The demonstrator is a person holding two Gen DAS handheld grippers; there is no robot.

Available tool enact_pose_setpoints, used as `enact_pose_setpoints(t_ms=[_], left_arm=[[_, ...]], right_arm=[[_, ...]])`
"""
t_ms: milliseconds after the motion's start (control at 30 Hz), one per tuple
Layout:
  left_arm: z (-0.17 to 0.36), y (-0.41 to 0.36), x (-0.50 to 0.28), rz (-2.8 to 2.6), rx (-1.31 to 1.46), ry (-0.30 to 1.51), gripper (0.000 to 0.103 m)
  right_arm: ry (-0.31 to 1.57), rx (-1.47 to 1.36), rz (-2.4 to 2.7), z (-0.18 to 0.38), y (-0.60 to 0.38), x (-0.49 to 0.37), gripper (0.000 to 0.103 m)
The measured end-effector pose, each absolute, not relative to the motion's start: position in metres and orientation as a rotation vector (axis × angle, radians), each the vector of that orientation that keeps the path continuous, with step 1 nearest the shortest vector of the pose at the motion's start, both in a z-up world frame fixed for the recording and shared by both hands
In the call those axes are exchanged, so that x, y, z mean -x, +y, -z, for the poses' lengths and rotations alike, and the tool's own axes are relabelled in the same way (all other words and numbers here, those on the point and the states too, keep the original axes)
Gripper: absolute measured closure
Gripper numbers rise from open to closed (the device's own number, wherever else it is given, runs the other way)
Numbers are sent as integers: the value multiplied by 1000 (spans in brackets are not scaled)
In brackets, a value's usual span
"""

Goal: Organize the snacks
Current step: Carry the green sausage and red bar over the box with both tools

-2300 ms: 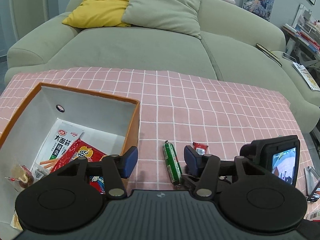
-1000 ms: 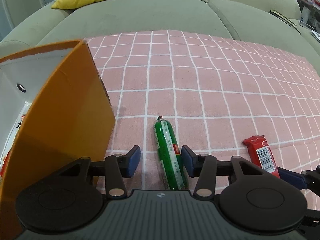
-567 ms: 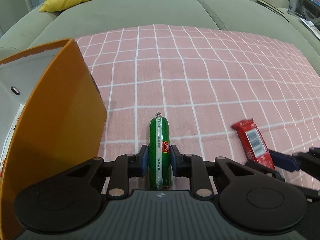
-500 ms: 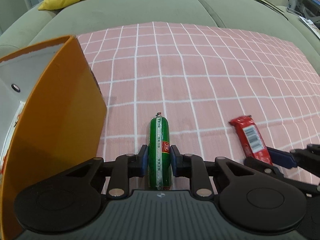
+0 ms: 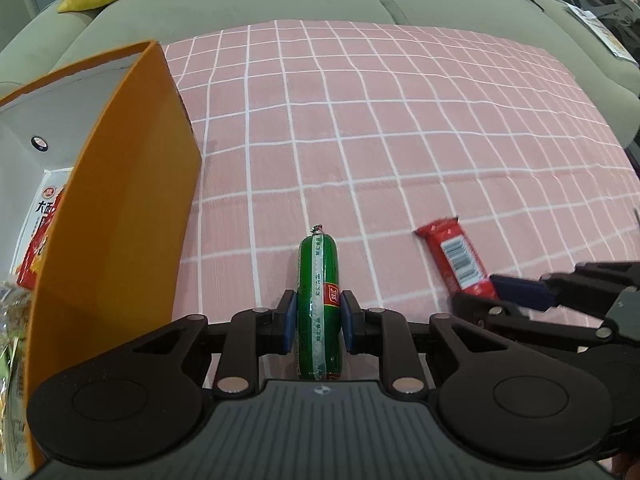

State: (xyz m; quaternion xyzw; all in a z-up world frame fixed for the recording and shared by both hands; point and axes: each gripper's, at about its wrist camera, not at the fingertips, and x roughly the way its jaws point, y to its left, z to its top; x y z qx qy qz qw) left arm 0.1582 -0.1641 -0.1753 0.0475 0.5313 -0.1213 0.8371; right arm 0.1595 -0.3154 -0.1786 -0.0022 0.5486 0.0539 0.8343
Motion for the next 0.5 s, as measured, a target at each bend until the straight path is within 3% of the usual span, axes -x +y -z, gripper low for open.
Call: enact_pose_setpoints(t_ms=[500], left_arm=[[123,-145,-103,359,-43,1049,78]], right_arm=[[1114,-190,-98,133,-334,-78,82]])
